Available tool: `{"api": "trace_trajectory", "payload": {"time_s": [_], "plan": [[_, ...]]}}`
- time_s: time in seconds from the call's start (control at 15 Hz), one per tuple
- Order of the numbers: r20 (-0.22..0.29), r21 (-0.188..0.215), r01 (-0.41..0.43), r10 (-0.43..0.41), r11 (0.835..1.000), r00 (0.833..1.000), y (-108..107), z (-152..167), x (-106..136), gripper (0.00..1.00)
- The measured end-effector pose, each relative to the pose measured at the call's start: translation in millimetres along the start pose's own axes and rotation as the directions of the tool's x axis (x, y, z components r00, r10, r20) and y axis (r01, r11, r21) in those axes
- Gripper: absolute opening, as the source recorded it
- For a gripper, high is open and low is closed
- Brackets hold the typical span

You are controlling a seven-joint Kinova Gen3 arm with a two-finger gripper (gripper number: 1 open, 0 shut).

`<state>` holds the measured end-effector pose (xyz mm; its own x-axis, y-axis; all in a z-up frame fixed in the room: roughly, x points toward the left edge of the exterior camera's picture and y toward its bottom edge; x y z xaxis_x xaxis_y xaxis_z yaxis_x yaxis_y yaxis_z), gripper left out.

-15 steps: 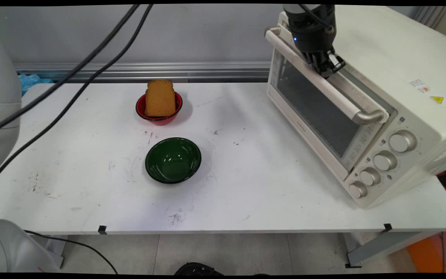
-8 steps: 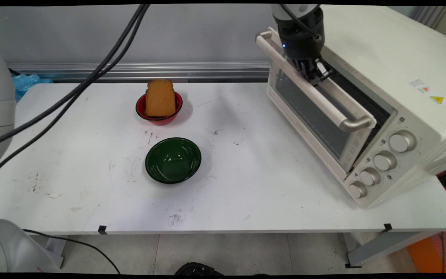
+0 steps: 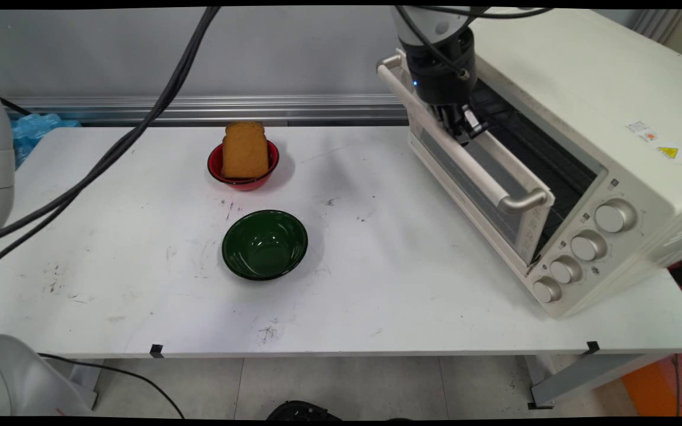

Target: Open the oven

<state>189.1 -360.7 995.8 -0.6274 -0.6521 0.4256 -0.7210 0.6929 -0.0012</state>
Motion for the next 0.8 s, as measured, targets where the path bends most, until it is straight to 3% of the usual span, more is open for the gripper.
{"api": "trace_trajectory", "payload": {"time_s": [0.8], "plan": [[-0.009, -0.005, -0.014, 0.014, 1.0, 1.0, -9, 14, -38, 0.0]]}}
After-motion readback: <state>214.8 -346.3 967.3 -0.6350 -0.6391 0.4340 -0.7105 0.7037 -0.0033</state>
